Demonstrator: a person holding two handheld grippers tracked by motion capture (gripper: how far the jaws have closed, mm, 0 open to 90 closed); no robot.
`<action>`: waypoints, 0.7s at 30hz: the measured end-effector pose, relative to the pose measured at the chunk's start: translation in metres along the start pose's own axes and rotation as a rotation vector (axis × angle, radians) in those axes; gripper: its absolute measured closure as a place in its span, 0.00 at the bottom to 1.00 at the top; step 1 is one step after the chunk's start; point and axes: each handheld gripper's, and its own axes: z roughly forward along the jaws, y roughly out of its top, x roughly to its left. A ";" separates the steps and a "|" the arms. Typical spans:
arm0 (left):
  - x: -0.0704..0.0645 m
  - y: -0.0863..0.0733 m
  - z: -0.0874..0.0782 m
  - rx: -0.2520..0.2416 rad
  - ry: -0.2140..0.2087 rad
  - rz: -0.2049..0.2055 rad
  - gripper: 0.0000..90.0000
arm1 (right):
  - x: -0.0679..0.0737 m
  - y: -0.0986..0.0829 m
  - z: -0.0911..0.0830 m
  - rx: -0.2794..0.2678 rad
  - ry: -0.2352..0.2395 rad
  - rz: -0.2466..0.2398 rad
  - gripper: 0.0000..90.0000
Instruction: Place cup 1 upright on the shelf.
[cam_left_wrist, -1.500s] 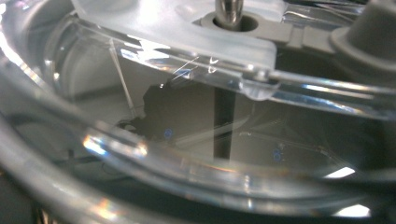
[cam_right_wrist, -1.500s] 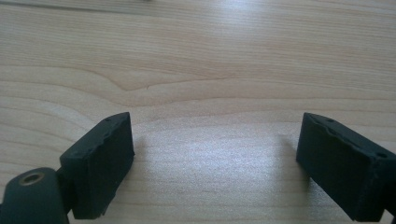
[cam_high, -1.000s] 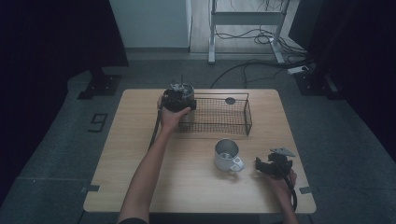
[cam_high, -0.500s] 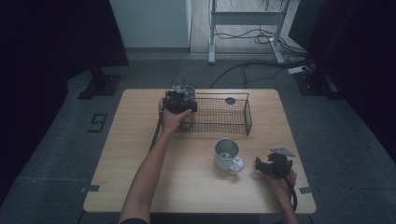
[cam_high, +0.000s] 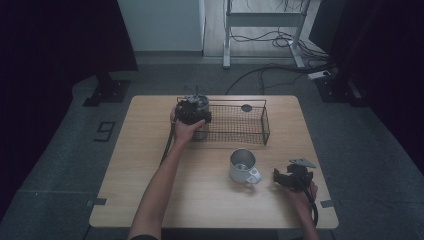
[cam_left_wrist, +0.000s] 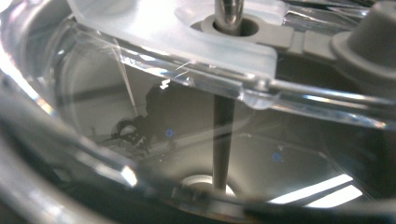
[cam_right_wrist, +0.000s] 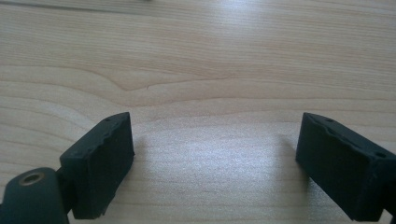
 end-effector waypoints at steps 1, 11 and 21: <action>0.000 0.000 0.000 0.000 -0.001 0.002 0.04 | 0.000 0.000 0.000 -0.001 0.000 0.001 0.12; -0.001 -0.006 -0.003 -0.013 -0.005 0.003 0.04 | 0.000 0.000 0.000 -0.001 0.000 0.000 0.12; -0.002 -0.008 -0.007 -0.031 0.001 0.007 0.03 | 0.000 0.000 0.000 -0.001 0.000 0.001 0.12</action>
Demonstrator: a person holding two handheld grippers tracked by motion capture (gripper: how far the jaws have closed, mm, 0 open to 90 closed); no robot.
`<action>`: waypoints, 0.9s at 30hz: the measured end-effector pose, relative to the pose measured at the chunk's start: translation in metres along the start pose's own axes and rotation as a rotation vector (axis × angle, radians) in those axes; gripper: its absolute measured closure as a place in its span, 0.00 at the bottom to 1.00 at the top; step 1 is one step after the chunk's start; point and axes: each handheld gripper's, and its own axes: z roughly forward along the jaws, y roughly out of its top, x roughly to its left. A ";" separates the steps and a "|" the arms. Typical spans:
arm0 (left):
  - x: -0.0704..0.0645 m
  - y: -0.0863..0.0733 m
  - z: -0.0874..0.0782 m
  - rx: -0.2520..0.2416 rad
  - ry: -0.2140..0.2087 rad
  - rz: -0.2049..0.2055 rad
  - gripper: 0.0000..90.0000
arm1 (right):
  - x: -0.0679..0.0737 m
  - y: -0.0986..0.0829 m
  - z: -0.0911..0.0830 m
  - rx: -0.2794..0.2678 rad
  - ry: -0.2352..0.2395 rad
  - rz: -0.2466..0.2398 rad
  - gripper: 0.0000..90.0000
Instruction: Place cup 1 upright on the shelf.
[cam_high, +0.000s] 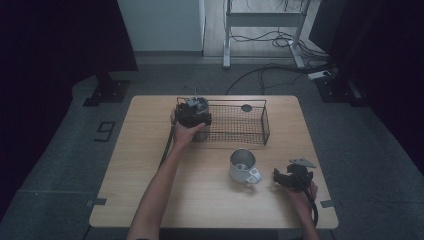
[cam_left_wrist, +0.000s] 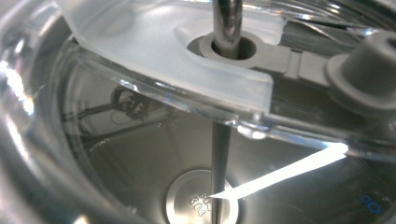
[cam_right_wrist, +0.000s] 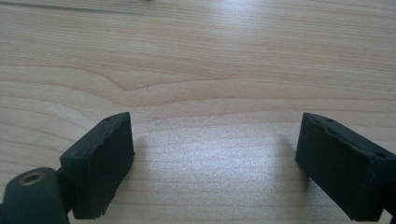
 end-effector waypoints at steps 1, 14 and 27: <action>0.001 0.001 -0.004 -0.012 0.000 0.003 0.03 | 0.000 0.000 0.000 0.000 0.000 0.000 0.12; 0.003 0.006 -0.038 -0.082 -0.035 -0.001 0.01 | 0.000 0.000 0.000 -0.001 0.000 -0.001 0.12; 0.012 -0.010 -0.075 -0.097 -0.078 0.004 0.02 | 0.000 0.000 0.000 0.000 0.000 0.000 0.12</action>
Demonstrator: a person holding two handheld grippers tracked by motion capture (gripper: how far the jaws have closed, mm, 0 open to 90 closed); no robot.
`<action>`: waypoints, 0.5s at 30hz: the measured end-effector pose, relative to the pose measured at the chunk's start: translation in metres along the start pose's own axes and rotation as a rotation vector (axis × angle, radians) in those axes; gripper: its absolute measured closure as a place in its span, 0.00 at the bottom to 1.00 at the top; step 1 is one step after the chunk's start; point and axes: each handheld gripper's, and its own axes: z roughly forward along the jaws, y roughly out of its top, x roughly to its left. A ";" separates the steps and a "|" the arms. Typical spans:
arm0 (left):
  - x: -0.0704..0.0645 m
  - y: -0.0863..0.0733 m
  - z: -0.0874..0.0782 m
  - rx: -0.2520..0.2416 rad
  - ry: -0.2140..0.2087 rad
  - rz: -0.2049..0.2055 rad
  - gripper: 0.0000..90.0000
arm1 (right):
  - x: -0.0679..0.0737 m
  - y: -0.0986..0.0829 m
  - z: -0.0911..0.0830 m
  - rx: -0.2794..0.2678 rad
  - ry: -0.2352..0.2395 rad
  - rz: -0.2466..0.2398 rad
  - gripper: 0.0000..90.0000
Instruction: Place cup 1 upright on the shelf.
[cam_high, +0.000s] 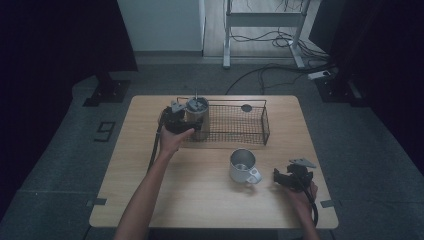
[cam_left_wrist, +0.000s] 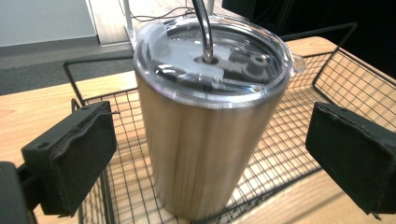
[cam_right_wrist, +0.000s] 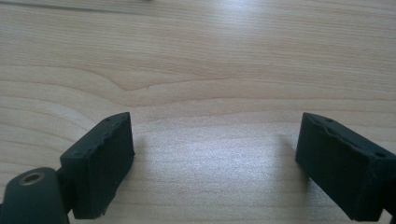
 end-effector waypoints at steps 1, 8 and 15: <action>0.001 -0.002 -0.003 0.003 -0.003 -0.002 0.02 | 0.000 0.000 0.000 0.000 0.000 0.000 0.12; 0.003 -0.022 -0.025 0.004 -0.007 -0.007 0.03 | 0.000 0.000 0.000 0.001 0.000 0.001 0.12; 0.001 -0.042 -0.040 0.009 -0.026 -0.006 0.03 | 0.000 0.000 0.000 0.003 0.000 0.001 0.12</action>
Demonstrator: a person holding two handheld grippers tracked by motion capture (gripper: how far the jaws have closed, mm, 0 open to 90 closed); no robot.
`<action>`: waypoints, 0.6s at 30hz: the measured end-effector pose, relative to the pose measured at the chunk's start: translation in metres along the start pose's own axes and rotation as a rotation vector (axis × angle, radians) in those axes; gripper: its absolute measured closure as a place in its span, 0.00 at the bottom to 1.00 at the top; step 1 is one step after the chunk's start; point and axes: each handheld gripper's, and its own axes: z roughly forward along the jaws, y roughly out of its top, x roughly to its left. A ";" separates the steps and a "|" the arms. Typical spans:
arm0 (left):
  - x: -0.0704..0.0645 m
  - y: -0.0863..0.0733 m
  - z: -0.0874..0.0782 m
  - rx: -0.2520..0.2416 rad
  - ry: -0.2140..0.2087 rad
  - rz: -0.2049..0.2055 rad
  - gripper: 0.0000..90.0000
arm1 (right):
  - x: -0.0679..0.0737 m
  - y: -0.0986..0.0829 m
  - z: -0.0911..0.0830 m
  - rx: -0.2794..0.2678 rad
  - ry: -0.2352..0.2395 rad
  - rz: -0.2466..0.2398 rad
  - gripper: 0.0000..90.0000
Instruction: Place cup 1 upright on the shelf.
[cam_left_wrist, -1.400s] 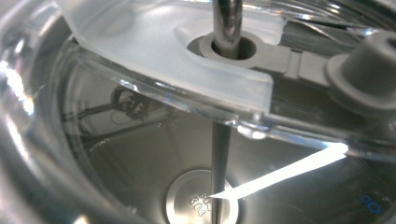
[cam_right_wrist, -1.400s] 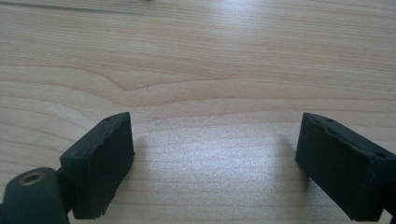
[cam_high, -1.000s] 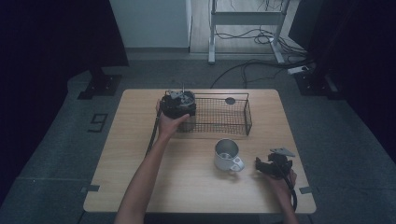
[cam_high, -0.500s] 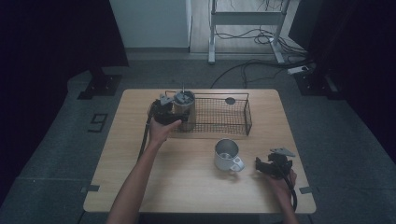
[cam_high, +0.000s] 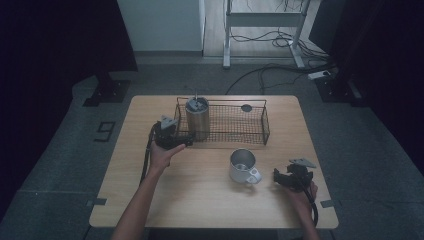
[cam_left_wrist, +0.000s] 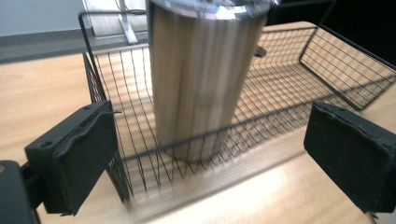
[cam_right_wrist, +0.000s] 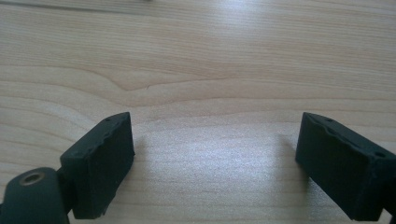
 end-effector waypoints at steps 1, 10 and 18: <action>-0.001 -0.005 -0.002 0.000 -0.002 0.005 0.03 | 0.000 0.000 0.000 -0.001 0.000 0.001 0.12; -0.006 -0.040 -0.012 0.039 0.006 0.063 0.05 | 0.000 0.000 0.000 -0.002 0.000 0.000 0.13; -0.009 -0.081 -0.019 0.094 -0.035 0.048 0.07 | 0.000 0.000 0.000 -0.002 0.000 0.001 0.12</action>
